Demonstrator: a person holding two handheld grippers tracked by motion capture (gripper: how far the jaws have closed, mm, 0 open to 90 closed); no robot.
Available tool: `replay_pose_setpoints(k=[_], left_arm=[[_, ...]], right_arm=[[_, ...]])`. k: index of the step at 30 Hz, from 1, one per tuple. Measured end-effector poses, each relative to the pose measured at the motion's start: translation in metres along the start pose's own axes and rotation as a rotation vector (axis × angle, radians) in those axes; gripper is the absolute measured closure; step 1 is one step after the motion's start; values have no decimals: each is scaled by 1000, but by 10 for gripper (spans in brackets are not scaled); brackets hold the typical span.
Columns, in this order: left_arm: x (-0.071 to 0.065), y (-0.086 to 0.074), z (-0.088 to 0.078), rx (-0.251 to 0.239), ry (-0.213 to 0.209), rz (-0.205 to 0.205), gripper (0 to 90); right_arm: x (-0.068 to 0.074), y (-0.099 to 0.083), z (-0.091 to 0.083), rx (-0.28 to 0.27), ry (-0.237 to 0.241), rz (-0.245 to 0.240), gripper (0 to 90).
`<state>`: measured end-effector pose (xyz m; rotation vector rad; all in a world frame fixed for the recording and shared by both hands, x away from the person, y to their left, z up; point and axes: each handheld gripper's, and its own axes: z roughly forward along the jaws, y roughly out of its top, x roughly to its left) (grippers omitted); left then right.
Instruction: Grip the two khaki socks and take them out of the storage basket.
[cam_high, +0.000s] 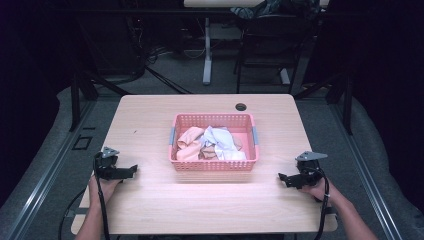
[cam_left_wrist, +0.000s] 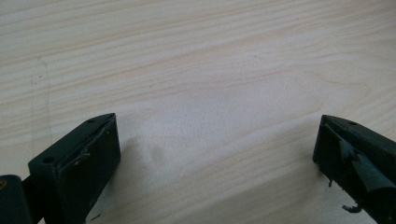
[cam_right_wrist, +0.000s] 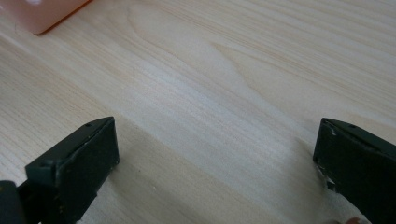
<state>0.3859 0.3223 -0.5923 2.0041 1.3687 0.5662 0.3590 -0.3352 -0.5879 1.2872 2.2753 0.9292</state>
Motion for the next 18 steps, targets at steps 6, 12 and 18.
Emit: replay_pose_setpoints(k=[6,12,18], left_arm=[[0,0,0,0,1,-2,4],[3,2,-8,1,18,-45,63],[4,7,-12,22,21,-44,16]], right_arm=[[1,0,0,-3,-8,6,0],[0,0,0,-4,0,8,0],[0,-1,0,-4,-4,6,0]])
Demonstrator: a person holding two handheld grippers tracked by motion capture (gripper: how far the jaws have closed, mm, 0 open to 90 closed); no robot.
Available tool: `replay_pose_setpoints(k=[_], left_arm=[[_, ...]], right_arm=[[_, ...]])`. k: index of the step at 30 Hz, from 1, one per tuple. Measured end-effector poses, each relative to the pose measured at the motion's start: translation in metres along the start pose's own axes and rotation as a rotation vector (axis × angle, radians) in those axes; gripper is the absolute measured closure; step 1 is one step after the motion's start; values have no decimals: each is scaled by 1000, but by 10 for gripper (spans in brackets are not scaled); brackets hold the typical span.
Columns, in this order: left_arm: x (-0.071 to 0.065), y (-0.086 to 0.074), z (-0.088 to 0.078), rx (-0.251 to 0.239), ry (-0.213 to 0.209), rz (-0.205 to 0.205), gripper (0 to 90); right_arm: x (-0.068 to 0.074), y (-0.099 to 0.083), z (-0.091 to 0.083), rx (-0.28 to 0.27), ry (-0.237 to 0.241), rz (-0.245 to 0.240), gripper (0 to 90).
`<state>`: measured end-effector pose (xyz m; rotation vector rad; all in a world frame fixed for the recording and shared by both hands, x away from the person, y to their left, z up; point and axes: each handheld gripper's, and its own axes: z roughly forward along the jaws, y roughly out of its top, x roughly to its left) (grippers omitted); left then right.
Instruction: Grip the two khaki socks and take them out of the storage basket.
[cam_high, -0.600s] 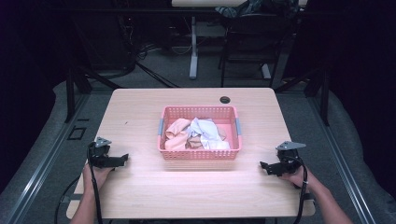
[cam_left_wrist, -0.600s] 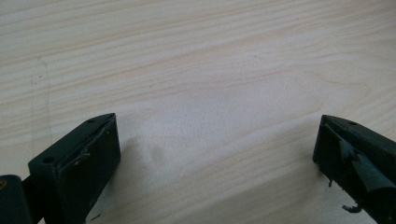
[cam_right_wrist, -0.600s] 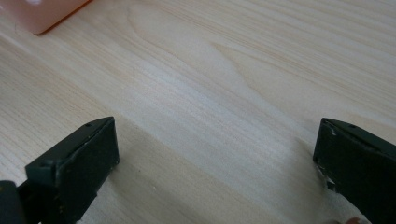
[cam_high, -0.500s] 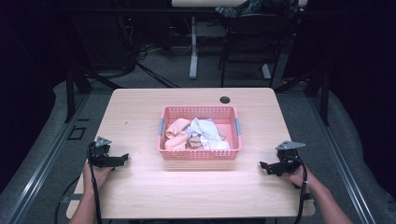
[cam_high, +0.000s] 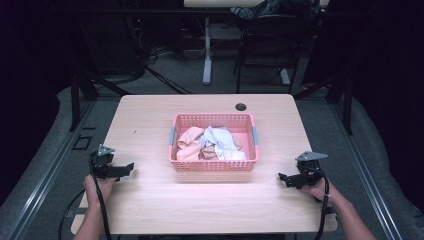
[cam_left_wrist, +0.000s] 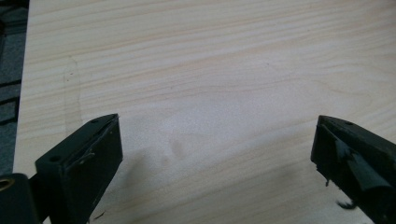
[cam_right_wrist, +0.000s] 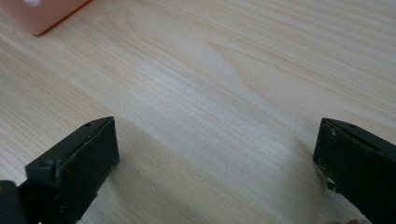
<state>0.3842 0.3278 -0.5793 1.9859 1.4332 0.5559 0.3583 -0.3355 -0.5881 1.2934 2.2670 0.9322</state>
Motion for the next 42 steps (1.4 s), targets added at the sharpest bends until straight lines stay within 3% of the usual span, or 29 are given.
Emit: replay_pose_setpoints(k=[4,8,15,20,31,34,36,40,42], left_arm=[[-4,9,-6,-13,-39,-15,18],[-14,20,-14,0,-56,22,19],[-28,36,-23,31,-116,38,24],[-38,50,-31,25,-138,24,0],[-71,94,-44,-10,-180,156,0],[-80,103,-41,-8,-198,183,0],[-87,109,-38,-5,-177,194,0],[-96,117,-32,0,-184,202,0],[-107,125,-26,10,-195,232,0]], right_arm=[[-1,0,0,-2,9,-8,0],[-1,0,0,-2,8,-8,0],[-1,0,0,-1,10,-9,0],[-1,0,0,-1,8,-10,0],[0,0,0,-2,9,-16,0],[0,0,1,-2,13,-17,0],[0,0,1,-2,13,-17,0],[0,0,1,-2,13,-18,0],[0,0,0,-1,13,-17,0]])
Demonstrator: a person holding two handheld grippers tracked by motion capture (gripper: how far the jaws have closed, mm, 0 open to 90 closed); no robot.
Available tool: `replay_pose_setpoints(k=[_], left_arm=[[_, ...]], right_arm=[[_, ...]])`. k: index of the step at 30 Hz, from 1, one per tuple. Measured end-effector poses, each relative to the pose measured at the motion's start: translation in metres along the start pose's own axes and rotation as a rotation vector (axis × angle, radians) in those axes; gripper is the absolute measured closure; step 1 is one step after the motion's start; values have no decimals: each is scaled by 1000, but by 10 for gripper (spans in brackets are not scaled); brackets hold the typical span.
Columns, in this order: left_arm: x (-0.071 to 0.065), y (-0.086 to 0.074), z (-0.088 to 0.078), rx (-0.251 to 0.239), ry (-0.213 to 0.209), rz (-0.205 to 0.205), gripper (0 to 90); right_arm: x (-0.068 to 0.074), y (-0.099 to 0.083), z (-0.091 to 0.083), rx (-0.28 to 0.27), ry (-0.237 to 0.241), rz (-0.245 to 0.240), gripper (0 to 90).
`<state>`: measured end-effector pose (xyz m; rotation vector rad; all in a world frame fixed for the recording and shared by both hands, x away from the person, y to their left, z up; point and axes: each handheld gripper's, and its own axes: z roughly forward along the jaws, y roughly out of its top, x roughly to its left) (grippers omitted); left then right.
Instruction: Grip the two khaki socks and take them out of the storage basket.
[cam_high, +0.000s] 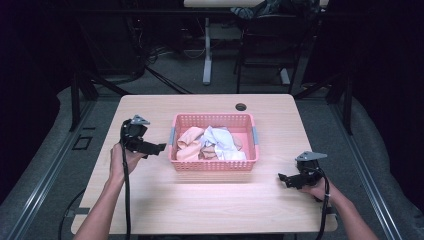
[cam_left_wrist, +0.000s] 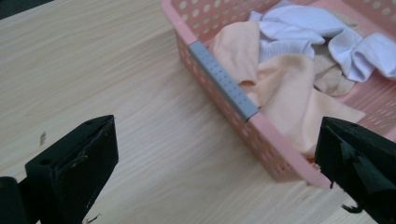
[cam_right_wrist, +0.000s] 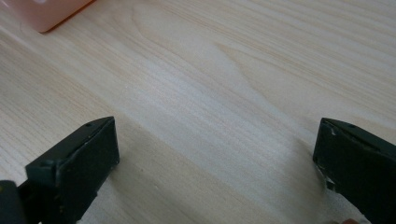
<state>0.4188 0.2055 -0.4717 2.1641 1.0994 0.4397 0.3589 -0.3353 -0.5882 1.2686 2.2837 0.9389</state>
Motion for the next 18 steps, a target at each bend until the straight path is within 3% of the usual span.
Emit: replay_pose_setpoints(k=[8,12,18], left_arm=[[-18,19,17,25,-52,68,0],[-28,29,33,61,-78,98,0],[-35,34,48,93,-89,106,0]], right_arm=[[0,0,0,0,0,0,0],[0,0,0,-2,-2,1,0],[0,0,0,-1,-4,1,0]])
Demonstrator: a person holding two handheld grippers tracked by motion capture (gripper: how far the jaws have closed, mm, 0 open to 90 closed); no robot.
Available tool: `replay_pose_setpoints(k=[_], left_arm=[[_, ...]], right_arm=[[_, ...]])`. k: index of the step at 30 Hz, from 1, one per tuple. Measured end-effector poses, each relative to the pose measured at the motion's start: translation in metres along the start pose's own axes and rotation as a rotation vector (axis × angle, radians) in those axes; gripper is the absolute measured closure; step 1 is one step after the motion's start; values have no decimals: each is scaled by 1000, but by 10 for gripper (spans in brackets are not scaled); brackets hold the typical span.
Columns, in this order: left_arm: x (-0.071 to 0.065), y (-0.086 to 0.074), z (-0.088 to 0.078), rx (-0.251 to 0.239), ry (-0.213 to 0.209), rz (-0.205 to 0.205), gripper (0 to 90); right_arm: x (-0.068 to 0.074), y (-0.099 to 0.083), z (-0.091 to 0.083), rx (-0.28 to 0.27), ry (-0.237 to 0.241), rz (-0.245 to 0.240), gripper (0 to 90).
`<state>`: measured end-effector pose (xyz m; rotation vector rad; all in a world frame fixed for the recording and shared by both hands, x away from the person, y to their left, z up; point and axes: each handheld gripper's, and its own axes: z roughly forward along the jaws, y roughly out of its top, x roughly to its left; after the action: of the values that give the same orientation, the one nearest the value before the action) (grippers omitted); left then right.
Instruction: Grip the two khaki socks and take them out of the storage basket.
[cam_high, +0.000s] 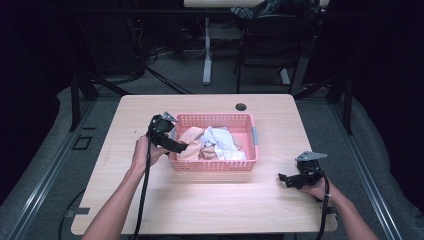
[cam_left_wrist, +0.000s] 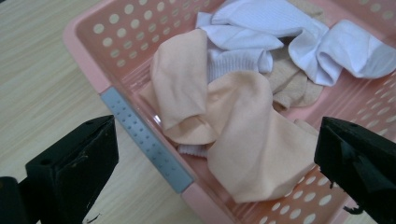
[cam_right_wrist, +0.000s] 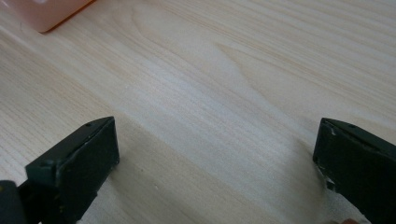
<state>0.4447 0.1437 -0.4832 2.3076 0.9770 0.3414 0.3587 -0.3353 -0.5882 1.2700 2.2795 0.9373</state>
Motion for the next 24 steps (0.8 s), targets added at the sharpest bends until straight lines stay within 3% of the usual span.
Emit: replay_pose_setpoints(k=[8,10,17,24], left_arm=[[-6,6,19,57,-9,23,14],[-9,9,21,64,-22,36,115],[-18,14,30,89,-14,73,189],[-24,21,47,179,-27,104,344]], right_arm=[[0,0,0,0,1,0,0],[0,0,0,0,1,0,0],[0,0,0,0,1,-1,0],[0,0,0,0,1,0,0]])
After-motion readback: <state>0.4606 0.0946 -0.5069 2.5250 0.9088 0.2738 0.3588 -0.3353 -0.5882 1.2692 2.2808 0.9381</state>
